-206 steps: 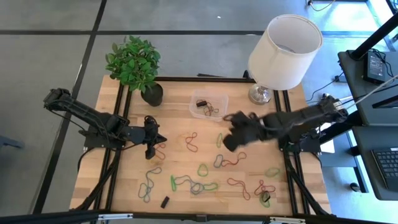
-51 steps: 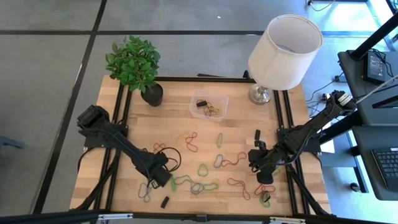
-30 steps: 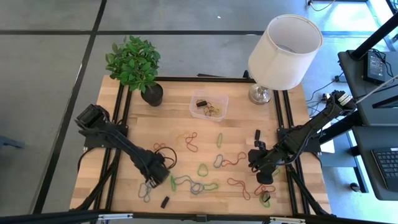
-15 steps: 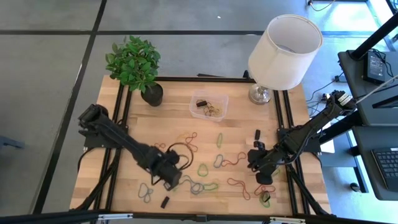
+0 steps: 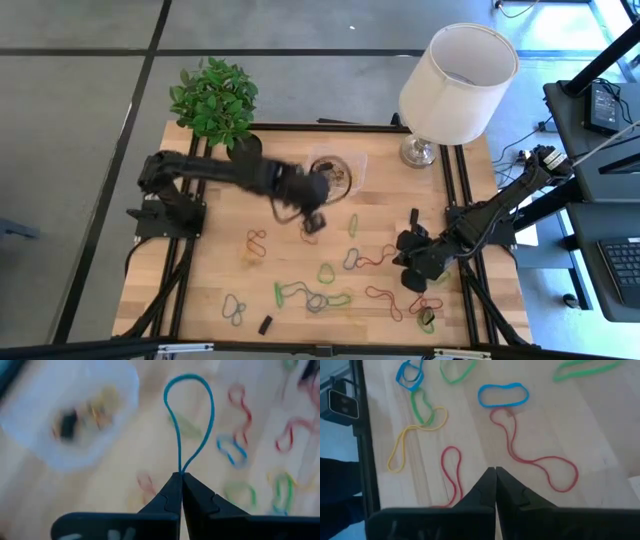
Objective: Pick and place rubber bands into bin
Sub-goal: Put the blue rubber band into the transparent bin, then put the red rubber band into the transparent bin
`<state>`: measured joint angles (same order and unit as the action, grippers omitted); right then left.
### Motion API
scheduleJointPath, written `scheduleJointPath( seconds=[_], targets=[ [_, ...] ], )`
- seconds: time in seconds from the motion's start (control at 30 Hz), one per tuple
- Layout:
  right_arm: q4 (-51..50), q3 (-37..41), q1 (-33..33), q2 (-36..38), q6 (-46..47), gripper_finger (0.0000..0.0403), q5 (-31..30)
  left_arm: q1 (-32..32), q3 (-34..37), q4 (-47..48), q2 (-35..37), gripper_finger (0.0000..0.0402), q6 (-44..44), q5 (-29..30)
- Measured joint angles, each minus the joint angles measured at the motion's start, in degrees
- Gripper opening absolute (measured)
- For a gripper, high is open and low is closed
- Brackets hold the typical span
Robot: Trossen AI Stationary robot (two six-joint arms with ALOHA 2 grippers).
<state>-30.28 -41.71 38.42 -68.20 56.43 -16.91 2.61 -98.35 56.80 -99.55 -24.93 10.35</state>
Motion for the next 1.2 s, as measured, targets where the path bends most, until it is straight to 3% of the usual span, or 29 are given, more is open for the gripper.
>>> scheduleJointPath(
  seconds=[0.17, 0.33, 0.57, 0.73, 0.87, 1.2],
  targets=[
    [-0.3, 0.0, -1.1, 0.0, 2.6, 0.0002, -1.4, -10.0, 0.0, -10.5, -2.8, 0.0002, 15.0, -7.5],
    [0.2, 0.0, -3.9, 0.0, 6.2, 0.0002, -1.5, -17.4, 0.1, -13.9, -8.2, 0.0002, 28.6, -13.0],
    [0.8, 0.0, -9.0, 0.0, 9.5, 0.0002, -1.7, -23.5, 0.1, -14.0, -16.6, 0.0002, 42.0, -12.8],
    [0.9, 0.0, -11.6, 0.0, 11.1, 0.0002, -4.0, -24.5, 0.1, -11.3, -19.9, 0.0002, 51.0, -12.8],
    [1.0, 0.0, -13.3, 0.0, 11.3, 0.0004, -4.5, -24.3, 0.1, -11.1, -20.5, 0.0012, 53.3, -11.6],
    [1.0, 0.0, -16.2, 0.0, 10.8, 0.0006, -4.6, -23.7, 0.1, -8.5, -19.8, 0.0093, 53.8, -9.2]
  ],
)
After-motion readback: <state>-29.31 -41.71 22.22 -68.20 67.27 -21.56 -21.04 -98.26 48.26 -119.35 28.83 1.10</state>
